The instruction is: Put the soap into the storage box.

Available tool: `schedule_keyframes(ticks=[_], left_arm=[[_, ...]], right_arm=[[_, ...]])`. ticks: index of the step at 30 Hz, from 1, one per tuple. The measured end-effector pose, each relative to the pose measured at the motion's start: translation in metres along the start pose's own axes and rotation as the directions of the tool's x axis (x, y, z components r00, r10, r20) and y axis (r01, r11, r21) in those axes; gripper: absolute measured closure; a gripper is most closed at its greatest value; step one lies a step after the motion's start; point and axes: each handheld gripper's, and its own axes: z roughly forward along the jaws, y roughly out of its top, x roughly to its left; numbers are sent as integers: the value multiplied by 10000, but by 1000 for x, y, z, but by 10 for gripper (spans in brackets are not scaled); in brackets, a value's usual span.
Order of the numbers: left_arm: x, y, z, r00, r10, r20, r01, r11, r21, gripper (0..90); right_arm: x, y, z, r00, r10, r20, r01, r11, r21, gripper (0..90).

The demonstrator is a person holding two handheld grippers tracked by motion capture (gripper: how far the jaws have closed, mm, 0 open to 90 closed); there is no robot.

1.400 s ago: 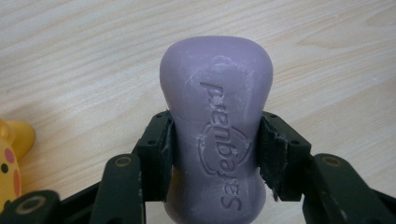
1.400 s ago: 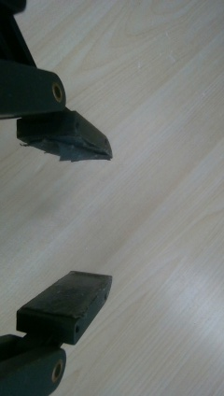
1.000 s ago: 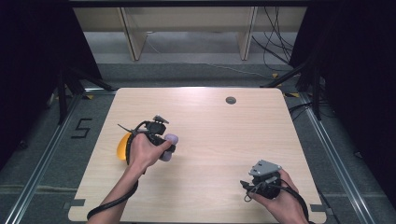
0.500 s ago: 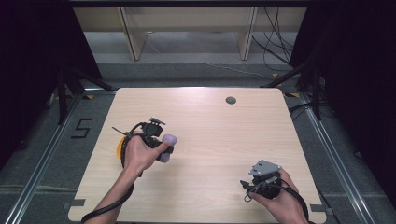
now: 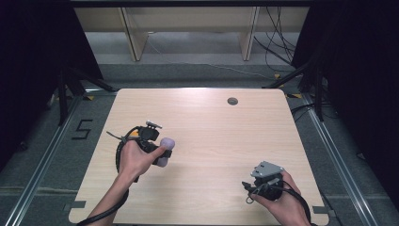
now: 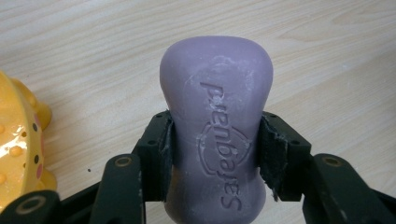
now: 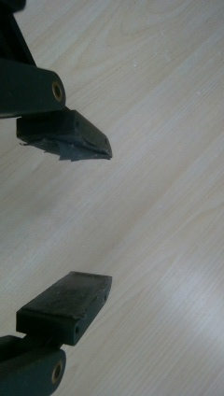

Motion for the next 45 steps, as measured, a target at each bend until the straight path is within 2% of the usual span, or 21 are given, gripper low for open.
schedule_keyframes(ticks=[1, 9, 10, 11, 14, 20, 22, 27, 29, 30, 36, 39, 41, 45], left_arm=[[2, 1, -2, 9997, 224, -44, -223, 9996, 167, 492], [5, -6, -6, 9997, 243, 43, -244, 9996, 110, 492], [4, -7, -6, 10000, 82, 44, -82, 9999, 150, 492], [6, -8, -6, 9997, 226, 69, -227, 9997, 88, 492], [7, -10, -7, 9995, 289, 107, -292, 9994, 208, 492], [10, -15, -12, 9999, 170, 6, -170, 9999, -18, 492], [11, -16, -14, 9998, 191, 38, -191, 9998, 88, 492], [14, -18, -17, 10000, 71, -38, -71, 10000, -58, 492], [15, -19, -18, 10000, 94, -15, -94, 9999, 82, 492], [16, -20, -19, 10000, -31, -14, 31, 10000, -9, 492], [19, -22, -21, 9999, -93, -85, 91, 9998, -172, 492], [22, -23, -23, 10000, -60, -57, 59, 10000, -79, 493], [23, -24, -24, 9999, -109, -94, 108, 9997, -202, 492], [26, -25, -28, 9997, -181, -133, 180, 9998, -51, 492]], right_arm=[[0, 0, 0, 10000, 0, 0, 0, 10000, 0, 333], [-1, 0, 0, 10000, -49, 19, 49, 10000, -24, 333], [-1, 0, -1, 10000, -45, 23, 46, 10000, -29, 333], [-1, 0, -1, 10000, -52, 25, 52, 10000, -36, 332], [-1, 0, -1, 10000, -35, 51, 35, 10000, -33, 332], [-1, 0, -1, 10000, -25, 72, 25, 10000, -50, 333], [-1, 0, -1, 10000, -14, 72, 14, 10000, -49, 333], [0, 0, -1, 9999, 10, 100, -10, 10000, -36, 333], [-1, 0, -1, 10000, -41, 69, 41, 10000, -55, 332], [0, 0, 0, 9999, -3, 104, 4, 9999, -110, 332], [0, 0, -1, 9999, 77, 139, -76, 9999, -108, 332], [0, 0, -2, 9999, 68, 109, -67, 9999, -76, 332], [-1, 0, -2, 9999, 66, 111, -65, 9999, -84, 332], [-1, 0, -2, 9999, 74, 122, -73, 9999, -93, 332]])
